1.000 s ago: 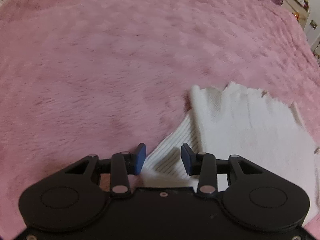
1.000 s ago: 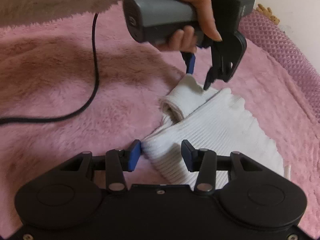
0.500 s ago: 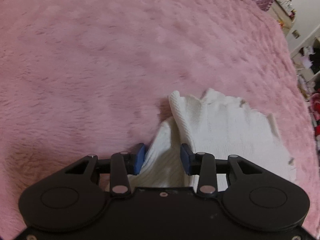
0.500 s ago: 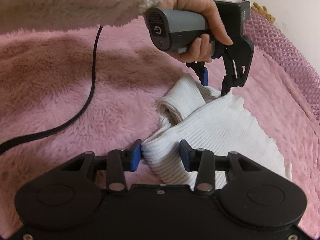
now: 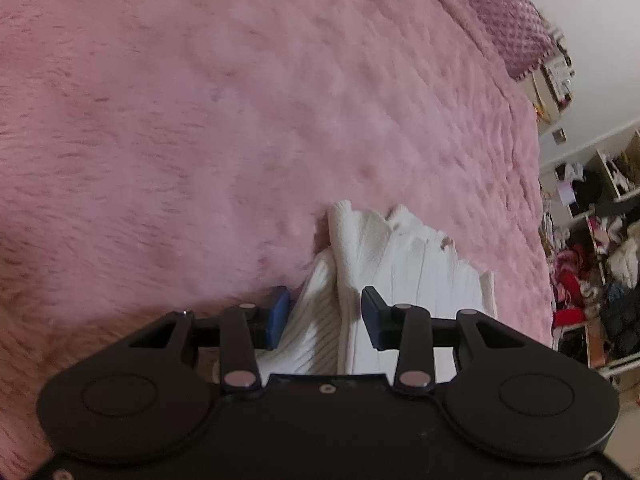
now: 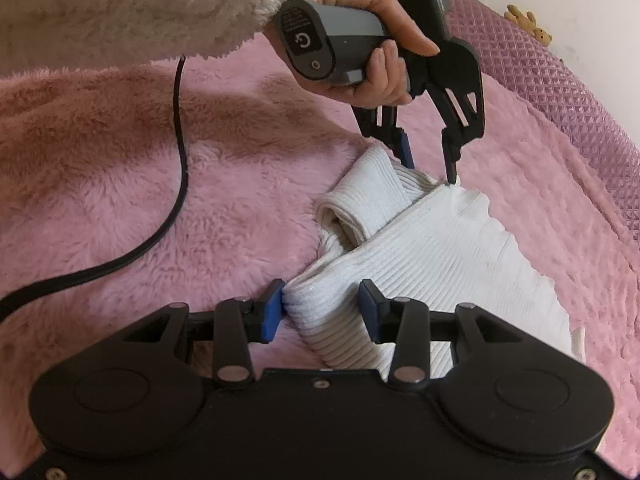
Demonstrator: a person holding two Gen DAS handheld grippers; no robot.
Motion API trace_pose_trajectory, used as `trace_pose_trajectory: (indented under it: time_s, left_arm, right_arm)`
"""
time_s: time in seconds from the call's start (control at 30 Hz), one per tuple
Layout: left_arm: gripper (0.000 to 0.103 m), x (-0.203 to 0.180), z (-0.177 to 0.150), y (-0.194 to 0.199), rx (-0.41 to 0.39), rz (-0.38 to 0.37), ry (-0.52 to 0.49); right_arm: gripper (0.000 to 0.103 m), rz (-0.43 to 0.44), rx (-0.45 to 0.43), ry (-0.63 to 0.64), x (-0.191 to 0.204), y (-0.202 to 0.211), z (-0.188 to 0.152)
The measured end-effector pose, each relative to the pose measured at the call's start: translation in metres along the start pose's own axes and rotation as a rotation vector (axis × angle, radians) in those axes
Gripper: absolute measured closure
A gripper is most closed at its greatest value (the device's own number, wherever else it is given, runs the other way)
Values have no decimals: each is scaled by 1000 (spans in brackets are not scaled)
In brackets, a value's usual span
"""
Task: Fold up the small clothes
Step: 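Grasp the folded sweater edge with the right tool while the left tool grasps beside it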
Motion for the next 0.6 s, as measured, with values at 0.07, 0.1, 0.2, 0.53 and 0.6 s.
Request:
trace_pose_trajectory:
  time_s: [0.07,0.1,0.2,0.53,0.6]
  left_arm:
    - [63,-4,-1,0,5,-19,-15]
    - [63,-5,-1,0,5,-16,-22]
    - [66,-9,-2,-8,14,36,-48]
    - [95,-18,0,-16,40,6,-45]
    - [95,-23,1,-9,36,-16,-45]
  right_arm:
    - [63,1,0,0,1,0,1]
    - [63,1,-1,1,1,1,1]
    - [63,4,-2,-1,0,1,1]
    - [88,15,-30,-67,-11,10,2]
    - [88,14,-47,-91,-16,16,3]
Point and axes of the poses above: each gripper's, at about its wrist camera, not at the fingertips, and y roughly against the way its jaws point, x to its left, z to its top, the point moved 2 cm from there along -y, roughly the way its jaws point, and after that the axes turned 7 degrees about y, right-handed, at the moved point
